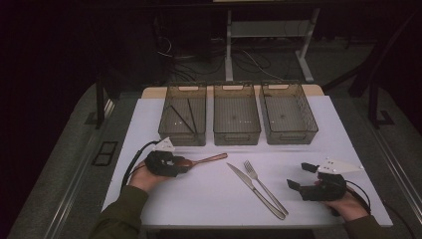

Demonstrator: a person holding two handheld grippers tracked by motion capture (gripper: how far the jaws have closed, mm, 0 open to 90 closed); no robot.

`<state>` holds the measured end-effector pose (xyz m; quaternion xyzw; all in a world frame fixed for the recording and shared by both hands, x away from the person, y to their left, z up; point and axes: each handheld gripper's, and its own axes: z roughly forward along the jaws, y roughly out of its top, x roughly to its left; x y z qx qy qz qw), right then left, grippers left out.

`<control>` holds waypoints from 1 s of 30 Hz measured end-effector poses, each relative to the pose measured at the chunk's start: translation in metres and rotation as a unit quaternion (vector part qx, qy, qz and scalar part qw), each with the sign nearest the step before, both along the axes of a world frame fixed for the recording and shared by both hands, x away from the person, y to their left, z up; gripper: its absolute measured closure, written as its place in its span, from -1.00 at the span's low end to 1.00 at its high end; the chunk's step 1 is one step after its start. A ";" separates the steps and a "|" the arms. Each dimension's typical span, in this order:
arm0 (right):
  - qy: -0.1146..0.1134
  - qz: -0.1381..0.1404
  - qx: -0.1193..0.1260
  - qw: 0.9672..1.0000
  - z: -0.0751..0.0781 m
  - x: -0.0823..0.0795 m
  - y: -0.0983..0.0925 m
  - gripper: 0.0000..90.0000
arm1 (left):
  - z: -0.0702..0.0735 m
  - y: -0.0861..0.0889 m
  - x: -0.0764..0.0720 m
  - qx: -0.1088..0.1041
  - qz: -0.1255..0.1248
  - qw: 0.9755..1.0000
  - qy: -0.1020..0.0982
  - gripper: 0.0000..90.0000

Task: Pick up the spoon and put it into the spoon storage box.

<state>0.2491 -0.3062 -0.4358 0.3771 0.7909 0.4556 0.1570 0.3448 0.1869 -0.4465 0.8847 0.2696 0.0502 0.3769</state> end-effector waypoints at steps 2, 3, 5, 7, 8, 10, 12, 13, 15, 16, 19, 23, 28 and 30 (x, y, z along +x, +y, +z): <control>-0.001 0.000 0.001 1.000 0.000 0.000 0.000 -0.64 | 0.000 0.000 -0.001 0.000 -0.003 1.000 0.002 0.22; -0.001 -0.001 0.001 1.000 0.000 0.000 0.000 -0.64 | 0.000 0.000 -0.001 -0.001 -0.005 1.000 0.002 0.24; -0.001 -0.001 0.001 1.000 0.000 0.000 0.000 -0.64 | 0.000 0.000 -0.001 0.002 -0.012 1.000 -0.002 0.25; 0.000 -0.002 0.002 1.000 0.000 0.000 0.000 -0.64 | 0.001 -0.001 -0.003 0.005 -0.013 1.000 -0.002 0.27; 0.000 -0.001 0.001 1.000 0.000 0.000 0.000 -0.64 | 0.001 -0.001 -0.003 0.007 -0.016 1.000 -0.004 0.27; 0.000 -0.002 0.002 1.000 0.000 0.000 0.000 -0.64 | 0.001 -0.003 -0.005 0.012 -0.021 1.000 -0.006 0.29; 0.000 -0.002 0.002 1.000 0.000 0.000 0.000 -0.64 | 0.002 -0.004 -0.007 0.019 -0.025 0.999 -0.012 0.30; 0.000 -0.002 0.002 1.000 0.000 0.000 0.000 -0.64 | 0.002 -0.005 -0.008 0.024 -0.028 0.999 -0.017 0.30; 0.000 -0.003 0.001 1.000 0.000 0.000 0.000 -0.64 | 0.002 -0.007 -0.009 0.032 -0.031 0.999 -0.024 0.32; -0.001 -0.003 0.002 1.000 0.000 0.000 0.000 -0.64 | 0.003 -0.007 -0.009 0.037 -0.033 0.998 -0.025 0.32; -0.001 -0.003 0.002 1.000 0.000 0.000 0.000 -0.64 | 0.003 -0.008 -0.011 0.044 -0.039 0.998 -0.030 0.36; -0.001 -0.004 0.002 1.000 0.000 0.000 0.000 -0.64 | 0.004 -0.008 -0.012 0.045 -0.040 0.998 -0.031 0.40; -0.001 -0.004 0.003 1.000 0.001 0.000 0.000 -0.64 | 0.005 -0.007 -0.012 0.041 -0.053 0.997 -0.025 0.63; 0.000 -0.004 0.003 1.000 0.001 0.000 0.000 -0.64 | 0.004 -0.010 -0.015 0.049 -0.057 0.997 -0.030 0.67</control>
